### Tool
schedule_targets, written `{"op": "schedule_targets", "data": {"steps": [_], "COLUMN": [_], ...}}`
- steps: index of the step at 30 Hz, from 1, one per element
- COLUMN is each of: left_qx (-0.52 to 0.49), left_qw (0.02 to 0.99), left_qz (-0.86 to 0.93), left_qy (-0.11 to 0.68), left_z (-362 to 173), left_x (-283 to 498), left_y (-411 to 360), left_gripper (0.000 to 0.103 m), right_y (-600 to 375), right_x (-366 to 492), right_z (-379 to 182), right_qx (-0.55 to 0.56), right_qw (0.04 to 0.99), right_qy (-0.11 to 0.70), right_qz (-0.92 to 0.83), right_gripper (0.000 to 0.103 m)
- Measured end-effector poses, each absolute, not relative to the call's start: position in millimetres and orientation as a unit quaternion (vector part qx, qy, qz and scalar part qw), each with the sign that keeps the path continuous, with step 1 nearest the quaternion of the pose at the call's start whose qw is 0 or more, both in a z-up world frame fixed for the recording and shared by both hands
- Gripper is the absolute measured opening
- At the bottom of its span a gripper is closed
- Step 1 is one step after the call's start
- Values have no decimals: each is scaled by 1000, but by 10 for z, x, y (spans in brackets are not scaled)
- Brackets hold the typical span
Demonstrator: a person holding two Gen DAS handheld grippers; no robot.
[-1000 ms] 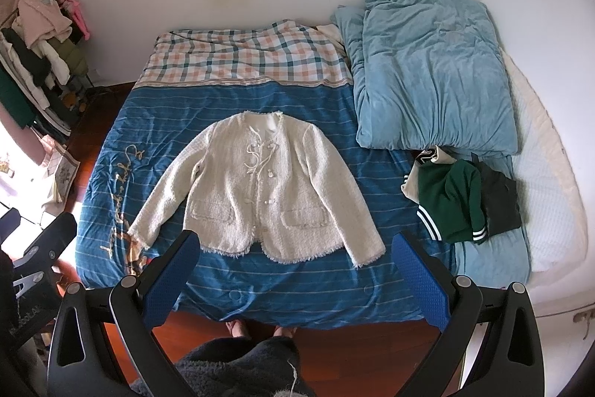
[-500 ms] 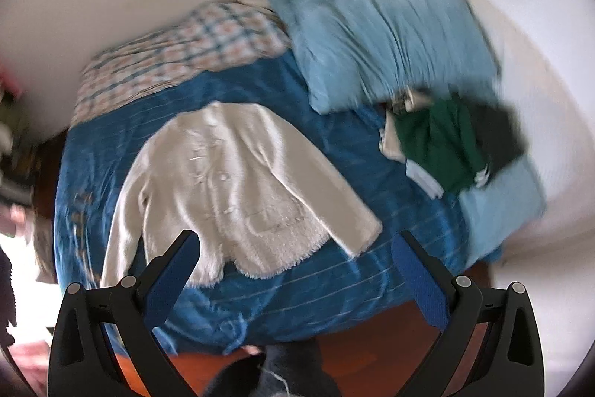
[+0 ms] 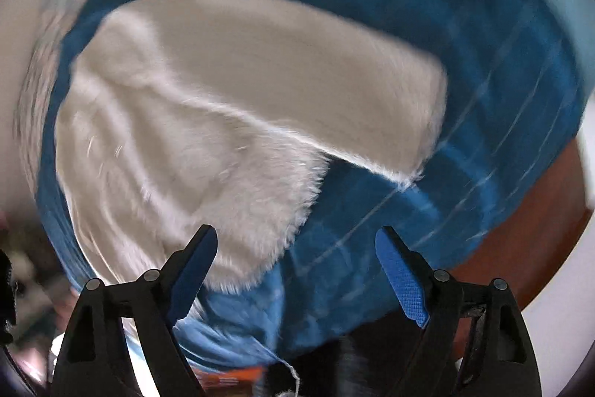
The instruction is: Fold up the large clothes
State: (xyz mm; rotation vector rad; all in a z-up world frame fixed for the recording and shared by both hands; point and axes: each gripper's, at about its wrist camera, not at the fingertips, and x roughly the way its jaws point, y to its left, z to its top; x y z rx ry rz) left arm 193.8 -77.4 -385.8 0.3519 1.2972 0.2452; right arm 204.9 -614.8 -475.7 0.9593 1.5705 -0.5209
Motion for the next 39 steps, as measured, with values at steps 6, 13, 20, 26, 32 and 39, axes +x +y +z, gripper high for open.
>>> {"op": "schedule_targets", "data": {"steps": [6, 13, 20, 26, 32, 39], "left_qx": [198, 209, 191, 180, 180, 185], "left_qw": [758, 764, 778, 791, 774, 758], "left_qz": [72, 30, -1, -12, -10, 0], "left_qy": [617, 610, 598, 585, 607, 626], "left_z": [-4719, -5026, -4958, -4903, -5153, -5382], "left_x": [2083, 2241, 2471, 2564, 2560, 2551], "left_y": [-1220, -1656, -2009, -2216, -2282, -2241], "left_gripper": [103, 103, 103, 103, 103, 103], "right_y": [-6721, -6969, -7196, -7732, -7873, -7452], "right_x": [1520, 1519, 2304, 2762, 2345, 1845], "right_z": [-5749, -5786, -4513, -4304, -4980, -5535], "right_qx": [546, 585, 469, 349, 458, 595], "right_qw": [517, 518, 687, 741, 654, 593], "right_qy": [581, 489, 414, 434, 496, 457], "right_qz": [-313, -388, -368, -375, -341, -291], "right_gripper": [88, 17, 12, 17, 43, 64]}}
